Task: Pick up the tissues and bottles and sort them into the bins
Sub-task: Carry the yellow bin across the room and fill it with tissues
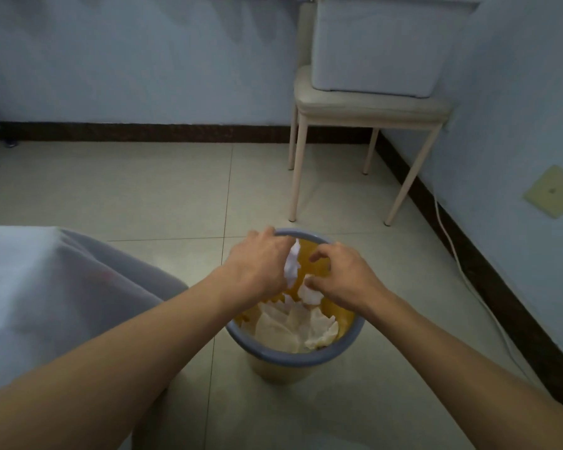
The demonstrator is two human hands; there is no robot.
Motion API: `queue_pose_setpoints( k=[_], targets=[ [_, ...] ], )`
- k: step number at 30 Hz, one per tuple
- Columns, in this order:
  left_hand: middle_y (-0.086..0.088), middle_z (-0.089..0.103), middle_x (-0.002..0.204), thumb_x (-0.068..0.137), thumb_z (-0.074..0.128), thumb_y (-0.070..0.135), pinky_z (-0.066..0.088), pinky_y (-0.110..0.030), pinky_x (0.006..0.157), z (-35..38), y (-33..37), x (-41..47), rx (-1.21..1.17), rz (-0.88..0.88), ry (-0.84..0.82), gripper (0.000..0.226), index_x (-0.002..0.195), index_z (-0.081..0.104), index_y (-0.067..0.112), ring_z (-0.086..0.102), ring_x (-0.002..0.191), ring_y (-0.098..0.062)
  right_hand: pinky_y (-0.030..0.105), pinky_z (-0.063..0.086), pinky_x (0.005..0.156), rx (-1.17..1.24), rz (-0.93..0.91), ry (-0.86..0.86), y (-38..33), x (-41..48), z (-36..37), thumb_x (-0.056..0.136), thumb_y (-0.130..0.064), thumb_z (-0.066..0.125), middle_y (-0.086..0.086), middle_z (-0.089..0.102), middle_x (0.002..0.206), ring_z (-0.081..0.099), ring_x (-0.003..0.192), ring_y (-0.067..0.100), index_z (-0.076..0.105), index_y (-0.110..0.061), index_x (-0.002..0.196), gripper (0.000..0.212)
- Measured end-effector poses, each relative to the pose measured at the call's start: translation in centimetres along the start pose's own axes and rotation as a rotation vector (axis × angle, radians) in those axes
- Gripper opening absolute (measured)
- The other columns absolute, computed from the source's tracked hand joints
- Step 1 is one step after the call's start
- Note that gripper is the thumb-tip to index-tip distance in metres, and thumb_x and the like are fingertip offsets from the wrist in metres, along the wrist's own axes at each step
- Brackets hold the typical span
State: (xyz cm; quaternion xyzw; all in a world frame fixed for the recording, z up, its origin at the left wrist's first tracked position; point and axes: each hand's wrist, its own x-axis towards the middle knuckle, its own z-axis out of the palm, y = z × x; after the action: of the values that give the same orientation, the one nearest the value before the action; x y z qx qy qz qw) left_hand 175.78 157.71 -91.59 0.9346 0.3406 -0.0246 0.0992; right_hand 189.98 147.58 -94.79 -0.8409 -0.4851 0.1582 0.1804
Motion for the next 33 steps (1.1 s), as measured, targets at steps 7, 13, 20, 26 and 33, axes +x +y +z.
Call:
queue_pose_setpoints(
  k=[7,13,20,26,33],
  targets=[
    [-0.011,0.042,0.149,0.092,0.075,0.046,0.051,-0.050,0.105,-3.4,-0.6,0.1,0.134,-0.039,-0.089,0.084,0.161,0.029,0.032,0.042,0.134,-0.034,0.033,0.045,0.105,-0.133,0.003,-0.052,0.2,-0.7,-3.9,0.096,-0.041,0.072,-0.005,0.052,0.145,0.049,0.132,0.016,0.054,-0.031,0.145,0.053],
    [-0.007,0.049,0.143,0.095,0.071,0.043,0.054,-0.044,0.100,-6.7,-0.1,-0.3,0.058,-0.017,0.145,0.063,0.150,0.047,0.025,0.048,0.128,-0.028,0.036,0.046,0.110,-0.273,-0.048,0.049,-2.4,-2.1,-9.8,0.102,-0.037,0.065,-0.002,0.044,0.155,0.046,0.140,0.018,0.045,-0.028,0.155,0.057],
    [-0.005,0.047,0.142,0.097,0.072,0.033,0.053,-0.036,0.097,-8.6,0.9,-0.8,-0.092,-0.046,0.311,0.050,0.143,0.056,0.021,0.046,0.128,-0.024,0.041,0.042,0.115,-0.397,-0.040,0.030,-6.5,-3.2,-13.7,0.104,-0.037,0.061,0.002,0.027,0.167,0.034,0.149,0.024,0.034,-0.028,0.161,0.064],
    [-0.006,0.048,0.138,0.099,0.070,0.031,0.052,-0.036,0.096,-8.5,0.2,-0.8,-0.087,-0.127,0.243,0.048,0.143,0.054,0.022,0.047,0.124,-0.023,0.040,0.045,0.113,-0.433,-0.005,-0.086,-7.9,-1.7,-14.5,0.101,-0.038,0.065,0.003,0.037,0.161,0.042,0.143,0.025,0.033,-0.028,0.161,0.069],
    [-0.007,0.050,0.137,0.097,0.069,0.032,0.053,-0.038,0.095,-8.4,-1.1,-1.0,-0.045,-0.125,0.233,0.048,0.141,0.055,0.022,0.047,0.124,-0.026,0.037,0.046,0.107,-0.455,-0.027,-0.108,-7.3,0.3,-14.1,0.100,-0.034,0.067,0.004,0.044,0.153,0.048,0.137,0.024,0.037,-0.026,0.159,0.067]
  ],
)
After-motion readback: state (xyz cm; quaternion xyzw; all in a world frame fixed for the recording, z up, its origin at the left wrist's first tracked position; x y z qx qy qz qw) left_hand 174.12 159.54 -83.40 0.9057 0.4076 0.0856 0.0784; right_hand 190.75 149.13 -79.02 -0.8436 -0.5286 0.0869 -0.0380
